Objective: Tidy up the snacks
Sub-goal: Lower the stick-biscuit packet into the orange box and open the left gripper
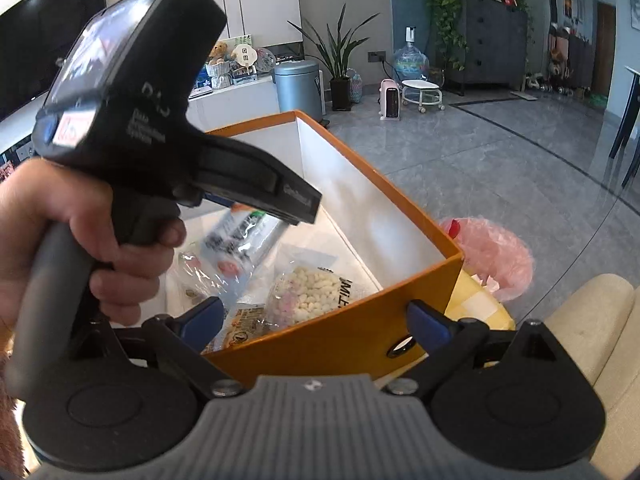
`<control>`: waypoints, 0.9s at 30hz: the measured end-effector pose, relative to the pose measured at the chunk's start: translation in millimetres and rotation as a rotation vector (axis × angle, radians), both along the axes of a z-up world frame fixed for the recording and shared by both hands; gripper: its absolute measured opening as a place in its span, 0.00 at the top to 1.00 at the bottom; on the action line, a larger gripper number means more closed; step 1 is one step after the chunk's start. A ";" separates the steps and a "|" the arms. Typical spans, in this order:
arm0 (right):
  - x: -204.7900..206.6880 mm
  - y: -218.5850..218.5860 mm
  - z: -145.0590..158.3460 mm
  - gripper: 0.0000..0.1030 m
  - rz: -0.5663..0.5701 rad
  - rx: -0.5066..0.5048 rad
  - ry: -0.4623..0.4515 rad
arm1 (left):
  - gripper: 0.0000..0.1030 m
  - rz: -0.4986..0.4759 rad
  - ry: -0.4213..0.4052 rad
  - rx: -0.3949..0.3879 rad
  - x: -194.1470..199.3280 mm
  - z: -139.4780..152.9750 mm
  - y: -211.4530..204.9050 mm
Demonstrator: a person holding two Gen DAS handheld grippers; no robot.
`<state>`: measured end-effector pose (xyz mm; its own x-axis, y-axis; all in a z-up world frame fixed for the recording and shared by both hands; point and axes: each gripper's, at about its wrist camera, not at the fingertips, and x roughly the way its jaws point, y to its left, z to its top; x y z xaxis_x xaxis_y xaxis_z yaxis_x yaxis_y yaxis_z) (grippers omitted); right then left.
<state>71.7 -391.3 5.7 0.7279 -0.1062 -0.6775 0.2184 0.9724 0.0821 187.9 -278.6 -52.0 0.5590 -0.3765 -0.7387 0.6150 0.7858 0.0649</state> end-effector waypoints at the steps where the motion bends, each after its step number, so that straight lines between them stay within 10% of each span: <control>1: 0.5 0.9 0.1 0.07 0.000 -0.004 0.001 | 0.18 -0.001 -0.021 -0.003 -2.6 1.2 0.8; 19: 6.2 2.4 -0.3 0.08 -0.019 -0.057 0.012 | 0.11 0.073 -0.135 -0.064 -40.5 66.1 56.4; 27: -19.5 -16.1 11.4 0.09 -0.072 0.054 -0.171 | 0.11 0.135 -0.129 -0.123 -63.1 92.8 106.9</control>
